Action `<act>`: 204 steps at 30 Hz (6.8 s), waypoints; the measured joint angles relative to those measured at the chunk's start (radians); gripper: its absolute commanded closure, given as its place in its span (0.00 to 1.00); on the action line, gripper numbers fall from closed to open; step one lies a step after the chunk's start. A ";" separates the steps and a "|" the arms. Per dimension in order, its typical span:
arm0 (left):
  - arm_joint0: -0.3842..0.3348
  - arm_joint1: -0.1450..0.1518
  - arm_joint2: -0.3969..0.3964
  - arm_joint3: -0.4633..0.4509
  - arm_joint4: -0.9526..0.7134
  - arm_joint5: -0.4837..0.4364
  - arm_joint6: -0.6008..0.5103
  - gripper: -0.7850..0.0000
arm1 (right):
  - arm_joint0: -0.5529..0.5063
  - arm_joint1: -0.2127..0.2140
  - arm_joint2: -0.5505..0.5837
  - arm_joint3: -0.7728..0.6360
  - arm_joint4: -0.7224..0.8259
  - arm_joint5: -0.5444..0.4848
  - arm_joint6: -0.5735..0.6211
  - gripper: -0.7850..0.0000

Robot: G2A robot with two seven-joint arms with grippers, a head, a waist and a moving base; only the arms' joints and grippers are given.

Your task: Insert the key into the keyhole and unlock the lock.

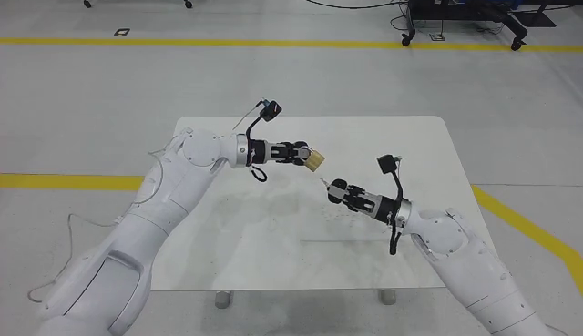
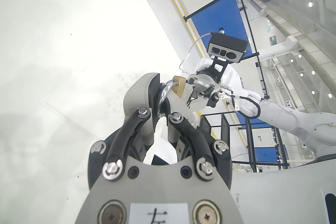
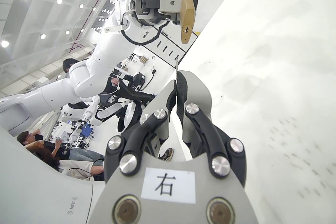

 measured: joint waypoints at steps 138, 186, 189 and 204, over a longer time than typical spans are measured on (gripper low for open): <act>0.092 -0.008 -0.137 -0.047 -0.034 0.012 0.060 1.00 | 0.124 -0.106 -0.123 0.153 0.193 -0.070 0.000 1.00; 0.127 -0.018 -0.174 -0.062 -0.057 0.015 0.091 1.00 | 0.179 -0.170 -0.146 0.234 0.209 -0.099 -0.135 1.00; 0.124 -0.019 -0.172 -0.059 -0.057 0.016 0.081 1.00 | 0.184 -0.174 -0.148 0.238 0.207 -0.097 -0.142 0.57; 0.119 -0.031 -0.200 0.004 -0.209 0.053 0.039 1.00 | 0.172 -0.179 -0.131 0.235 0.209 -0.153 -0.152 0.00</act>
